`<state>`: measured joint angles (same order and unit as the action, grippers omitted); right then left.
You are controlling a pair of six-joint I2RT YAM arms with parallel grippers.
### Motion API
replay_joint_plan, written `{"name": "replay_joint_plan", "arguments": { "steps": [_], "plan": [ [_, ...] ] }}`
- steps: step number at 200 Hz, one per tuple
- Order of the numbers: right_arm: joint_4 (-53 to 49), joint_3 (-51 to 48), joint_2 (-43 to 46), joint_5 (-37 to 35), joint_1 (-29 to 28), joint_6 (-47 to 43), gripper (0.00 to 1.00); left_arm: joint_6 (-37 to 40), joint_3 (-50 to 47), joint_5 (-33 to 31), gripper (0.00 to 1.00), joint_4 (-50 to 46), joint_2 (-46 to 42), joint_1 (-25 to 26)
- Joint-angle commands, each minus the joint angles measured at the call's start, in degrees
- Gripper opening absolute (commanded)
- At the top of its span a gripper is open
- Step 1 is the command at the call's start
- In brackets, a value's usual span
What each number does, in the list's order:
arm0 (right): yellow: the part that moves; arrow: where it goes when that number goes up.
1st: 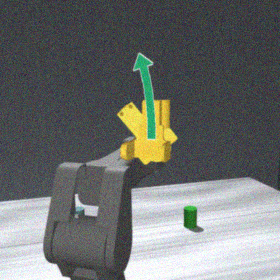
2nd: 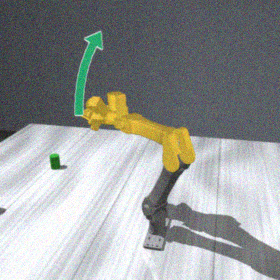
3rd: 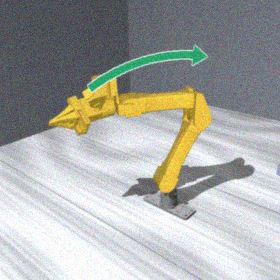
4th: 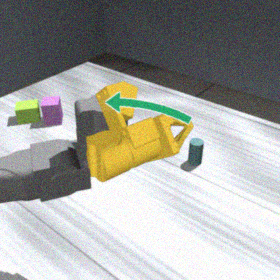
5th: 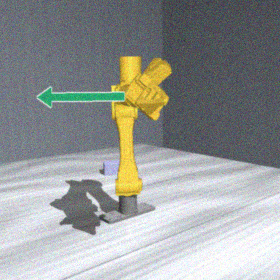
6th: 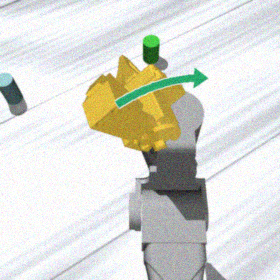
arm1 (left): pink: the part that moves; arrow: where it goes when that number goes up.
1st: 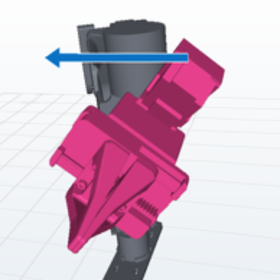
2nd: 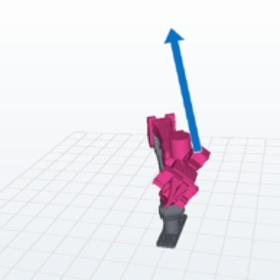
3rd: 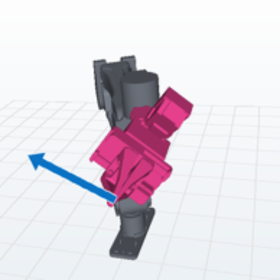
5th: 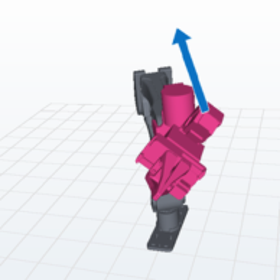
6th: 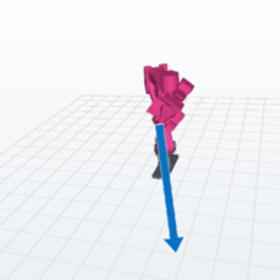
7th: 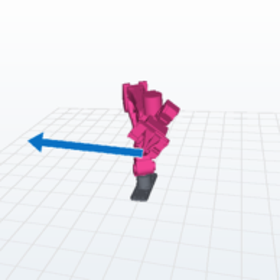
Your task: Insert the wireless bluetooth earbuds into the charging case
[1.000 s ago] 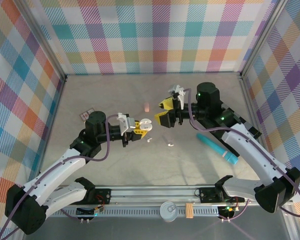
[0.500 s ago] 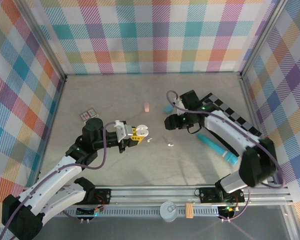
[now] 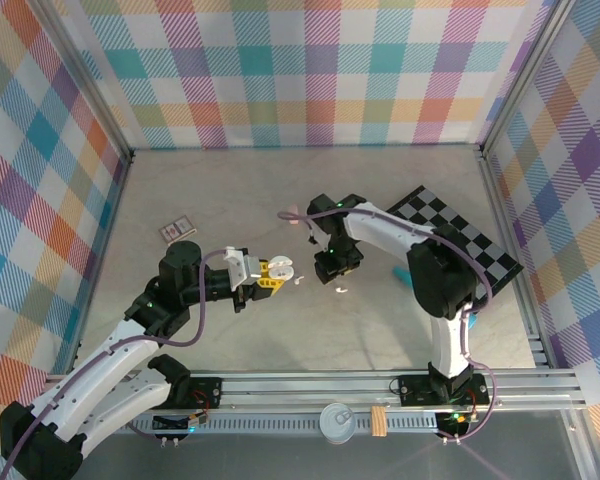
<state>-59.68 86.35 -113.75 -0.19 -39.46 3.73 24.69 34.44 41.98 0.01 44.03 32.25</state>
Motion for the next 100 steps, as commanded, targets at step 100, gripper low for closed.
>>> {"name": "replay_joint_plan", "arguments": {
  "steps": [100],
  "plan": [
    [-4.16,3.06,-6.26,-8.17,0.7,-0.48,0.38,-0.17,-0.33,1.99,0.11,-0.6,-0.66,0.53]
  ]
}}
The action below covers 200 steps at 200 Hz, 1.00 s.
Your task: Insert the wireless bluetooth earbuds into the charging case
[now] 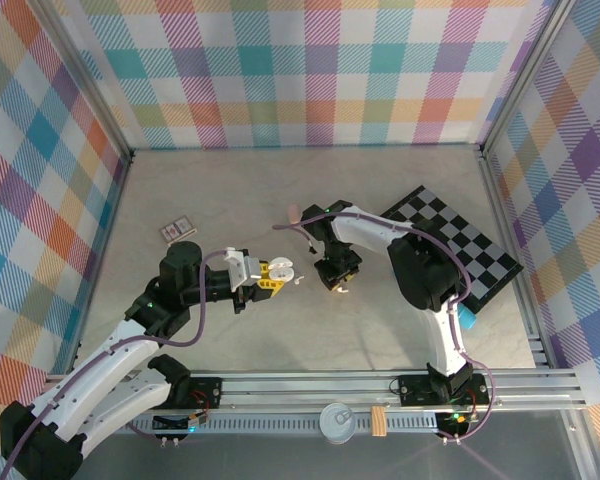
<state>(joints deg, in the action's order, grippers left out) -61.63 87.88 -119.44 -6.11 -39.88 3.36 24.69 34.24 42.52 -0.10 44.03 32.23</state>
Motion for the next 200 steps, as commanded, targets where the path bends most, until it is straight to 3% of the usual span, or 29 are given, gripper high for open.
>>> {"name": "replay_joint_plan", "arguments": {
  "steps": [1,58,102,139,200],
  "plan": [
    [-2.24,1.56,-0.55,-2.29,1.16,-0.1,0.38,-0.21,-0.14,1.39,0.11,-0.46,-0.63,0.56],
    [-2.89,0.9,0.65,-5.06,3.3,1.72,0.37,-0.23,-0.1,1.42,0.11,-0.36,-0.4,0.56],
    [-1.73,1.05,4.91,1.27,2.6,2.19,0.42,-0.25,-0.11,1.65,0.11,-0.36,-0.42,0.56],
    [-3.32,1.74,2.97,0.92,0.52,2.25,0.44,-0.43,-0.31,2.11,0.1,0.51,0.42,0.56],
    [-11.34,5.23,-2.49,2.82,0.2,0.31,0.38,-0.43,-0.14,2.82,0.1,0.04,0.43,0.56]
  ]
}}
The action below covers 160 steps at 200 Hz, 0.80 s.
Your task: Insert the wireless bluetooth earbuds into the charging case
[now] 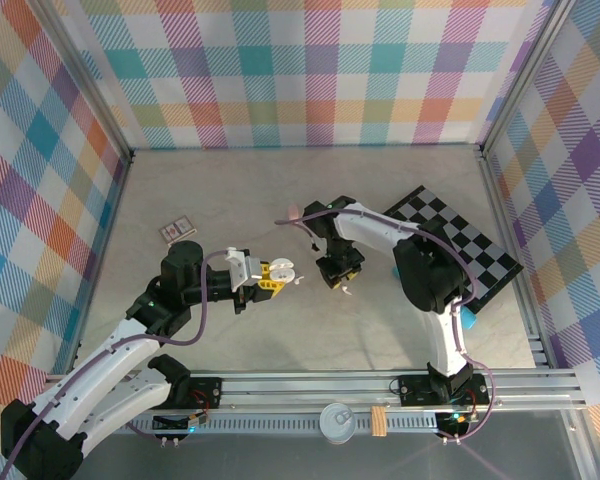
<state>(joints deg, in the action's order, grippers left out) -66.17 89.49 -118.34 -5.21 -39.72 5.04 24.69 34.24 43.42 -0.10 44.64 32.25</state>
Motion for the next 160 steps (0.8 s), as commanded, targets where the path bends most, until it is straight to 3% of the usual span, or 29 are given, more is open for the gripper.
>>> {"name": "replay_joint_plan", "arguments": {
  "steps": [1,80,160],
  "plan": [
    [-7.05,3.82,-3.75,1.94,0.02,-1.45,0.38,-0.43,-0.14,1.93,0.1,0.03,-0.22,0.53],
    [-14.6,11.67,-11.65,0.2,-0.15,-1.52,0.37,-0.36,-0.23,1.93,0.1,-0.21,-1.05,0.53],
    [-15.34,12.24,-13.66,0.27,-0.15,-2.23,0.31,-0.08,-0.09,1.75,0.1,-0.55,-0.97,0.53]
  ]
}}
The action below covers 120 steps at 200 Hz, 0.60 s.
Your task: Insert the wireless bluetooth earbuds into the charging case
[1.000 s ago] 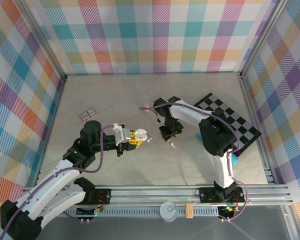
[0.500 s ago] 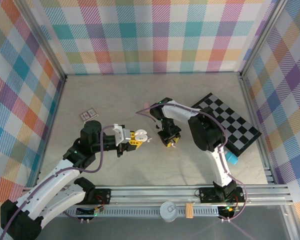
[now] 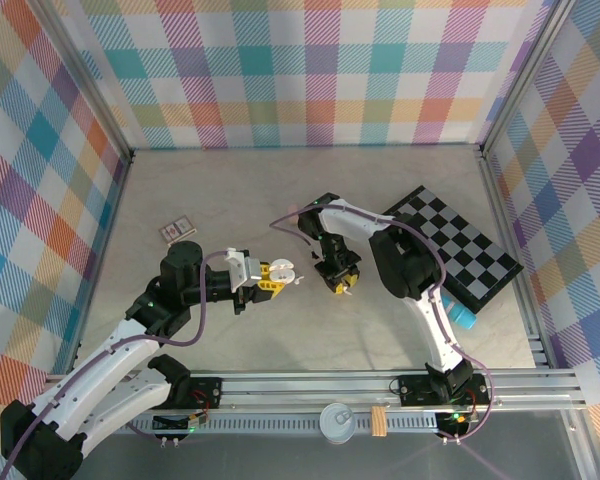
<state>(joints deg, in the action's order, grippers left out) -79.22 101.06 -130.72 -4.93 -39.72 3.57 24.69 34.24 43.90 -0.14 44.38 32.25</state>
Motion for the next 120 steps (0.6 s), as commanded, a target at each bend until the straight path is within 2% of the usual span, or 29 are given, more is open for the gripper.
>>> {"name": "replay_joint_plan", "arguments": {
  "steps": [1,69,120],
  "plan": [
    [-2.23,0.66,-1.33,-0.05,-0.12,-0.76,0.31,-0.08,-0.2,1.27,0.1,-0.49,-0.62,0.53],
    [-0.94,0.29,-0.95,-0.1,-0.18,-0.14,0.23,-0.17,-0.05,1.36,0.1,-0.46,-0.65,0.53],
    [1.93,-1.89,5.96,1.81,0.15,-0.02,0.22,-1.06,-0.85,0.36,0.1,2.26,0.24,0.53]
  ]
}}
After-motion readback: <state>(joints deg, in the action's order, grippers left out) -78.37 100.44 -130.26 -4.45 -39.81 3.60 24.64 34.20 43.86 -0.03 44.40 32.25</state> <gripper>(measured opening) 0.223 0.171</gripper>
